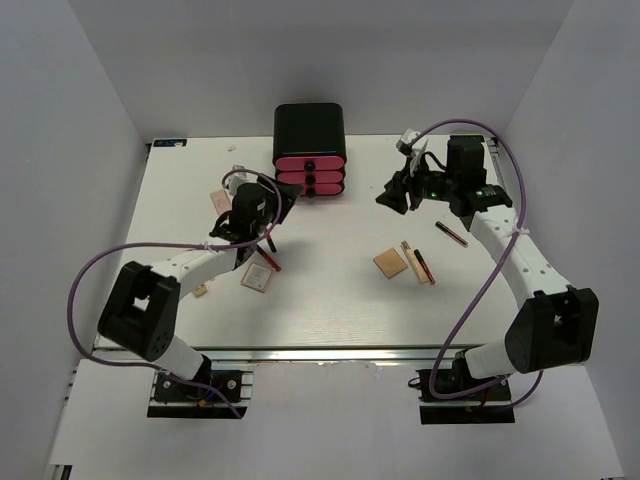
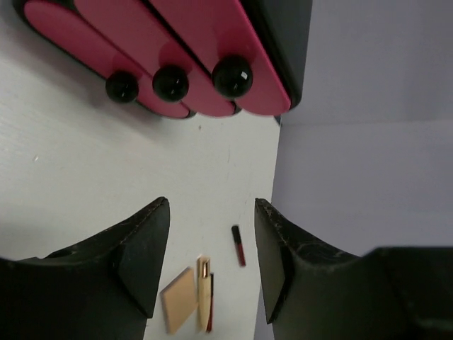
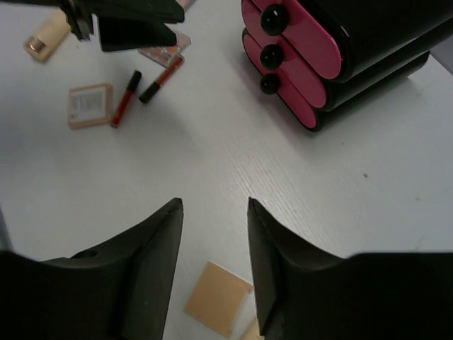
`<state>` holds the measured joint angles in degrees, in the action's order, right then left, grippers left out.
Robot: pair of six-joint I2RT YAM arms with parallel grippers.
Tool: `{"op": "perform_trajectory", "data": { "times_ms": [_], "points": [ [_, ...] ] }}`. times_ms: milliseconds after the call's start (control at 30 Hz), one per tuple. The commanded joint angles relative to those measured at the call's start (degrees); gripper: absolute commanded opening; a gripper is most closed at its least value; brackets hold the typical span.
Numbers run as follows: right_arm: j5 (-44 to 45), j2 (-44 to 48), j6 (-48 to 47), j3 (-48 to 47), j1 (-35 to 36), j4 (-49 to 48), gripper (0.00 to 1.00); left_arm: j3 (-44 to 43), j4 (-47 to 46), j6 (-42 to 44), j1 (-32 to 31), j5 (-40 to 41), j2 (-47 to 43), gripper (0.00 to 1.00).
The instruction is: Organize the makeup
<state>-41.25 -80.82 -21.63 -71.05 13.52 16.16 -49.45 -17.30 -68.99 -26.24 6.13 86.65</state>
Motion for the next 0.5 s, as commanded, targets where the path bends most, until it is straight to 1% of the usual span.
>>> {"op": "perform_trajectory", "data": {
  "times_ms": [0, 33, 67, 100, 133, 267, 467],
  "points": [
    [-4.89, -0.13, 9.49, 0.9, 0.1, -7.98, 0.45, -4.77, -6.51, -4.57, -0.83, 6.17, 2.63, 0.61],
    [-4.37, -0.13, 10.54, 1.17, 0.37, -8.6, 0.4, -5.91, -7.74, -4.83, -0.83, 5.91, 5.95, 0.61],
    [-4.1, -0.22, 11.77, 1.69, 0.46, -9.21, 0.4, -8.27, -8.27, -4.84, -0.92, 5.56, 7.55, 0.61],
    [-4.1, -0.22, 11.96, 1.87, 0.54, -9.22, 0.42, -9.51, -8.62, -4.84, -1.01, 5.73, 9.05, 0.61],
    [-3.66, -0.31, 12.05, 1.88, 0.46, -9.13, 0.49, -10.48, -9.67, -5.1, -1.09, 6.0, 11.76, 0.62],
    [-2.25, 0.13, 11.87, 2.58, 0.46, -9.75, 0.51, -13.74, -12.23, -6.68, -1.01, 7.84, 16.69, 0.61],
    [-1.29, 0.57, 11.61, 3.11, 0.46, -10.01, 0.54, -18.75, -10.12, -6.86, -1.01, 8.46, 21.18, 0.59]
  ]
}}
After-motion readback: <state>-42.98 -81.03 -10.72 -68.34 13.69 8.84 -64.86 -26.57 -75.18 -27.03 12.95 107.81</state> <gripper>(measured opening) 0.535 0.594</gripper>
